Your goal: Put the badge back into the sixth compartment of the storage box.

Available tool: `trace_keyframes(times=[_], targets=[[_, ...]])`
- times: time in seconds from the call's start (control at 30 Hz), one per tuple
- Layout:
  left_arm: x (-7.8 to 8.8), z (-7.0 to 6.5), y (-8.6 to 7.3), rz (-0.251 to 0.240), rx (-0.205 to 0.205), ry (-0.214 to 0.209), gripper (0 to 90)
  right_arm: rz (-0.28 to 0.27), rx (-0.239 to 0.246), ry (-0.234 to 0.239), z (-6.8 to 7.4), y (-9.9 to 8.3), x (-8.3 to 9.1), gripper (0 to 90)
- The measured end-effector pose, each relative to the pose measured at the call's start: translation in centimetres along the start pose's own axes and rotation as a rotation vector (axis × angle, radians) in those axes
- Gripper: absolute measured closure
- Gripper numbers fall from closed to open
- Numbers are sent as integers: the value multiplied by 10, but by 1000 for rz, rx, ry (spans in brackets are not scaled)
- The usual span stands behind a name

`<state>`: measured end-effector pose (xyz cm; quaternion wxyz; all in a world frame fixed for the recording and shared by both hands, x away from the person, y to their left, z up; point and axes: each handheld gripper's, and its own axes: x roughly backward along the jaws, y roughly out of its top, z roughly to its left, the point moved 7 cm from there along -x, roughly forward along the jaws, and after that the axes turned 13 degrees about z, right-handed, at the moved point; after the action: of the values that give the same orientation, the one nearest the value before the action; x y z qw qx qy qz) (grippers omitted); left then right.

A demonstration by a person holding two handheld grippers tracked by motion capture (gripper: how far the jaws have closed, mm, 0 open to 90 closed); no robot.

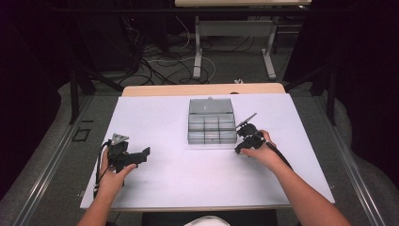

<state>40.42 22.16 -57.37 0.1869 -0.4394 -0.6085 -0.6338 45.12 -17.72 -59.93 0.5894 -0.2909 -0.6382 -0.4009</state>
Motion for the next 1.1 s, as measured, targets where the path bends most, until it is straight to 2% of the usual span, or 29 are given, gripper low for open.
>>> trace_keyframes(times=[0.53,0.67,0.7,0.83,0.87,0.9,0.93,0.97,1.0,1.03,1.1], targets=[[0,0,0,1,0,0,27,11,0,-5,0,-1,1,467],[0,1,0,3,-2,0,27,-4,-10,3,0,0,1,467],[0,1,0,4,-2,0,27,-29,-15,0,-1,1,0,468],[-1,0,0,-3,1,0,27,-14,-25,6,-2,0,6,468],[-1,0,0,-4,1,0,27,-25,-14,5,-3,1,6,468],[-1,0,0,-4,2,0,27,-19,-37,11,-2,0,8,468],[-1,0,0,-4,2,-1,27,-59,-28,18,-3,2,7,468],[-1,0,0,-3,2,0,27,-58,-27,16,-3,2,8,468],[0,0,0,1,1,-1,27,-28,-23,8,-4,-1,11,468],[0,0,0,2,2,-2,27,-72,-45,31,-3,2,10,468],[-1,0,0,2,2,-2,27,-10,-31,8,-6,-2,16,468]])
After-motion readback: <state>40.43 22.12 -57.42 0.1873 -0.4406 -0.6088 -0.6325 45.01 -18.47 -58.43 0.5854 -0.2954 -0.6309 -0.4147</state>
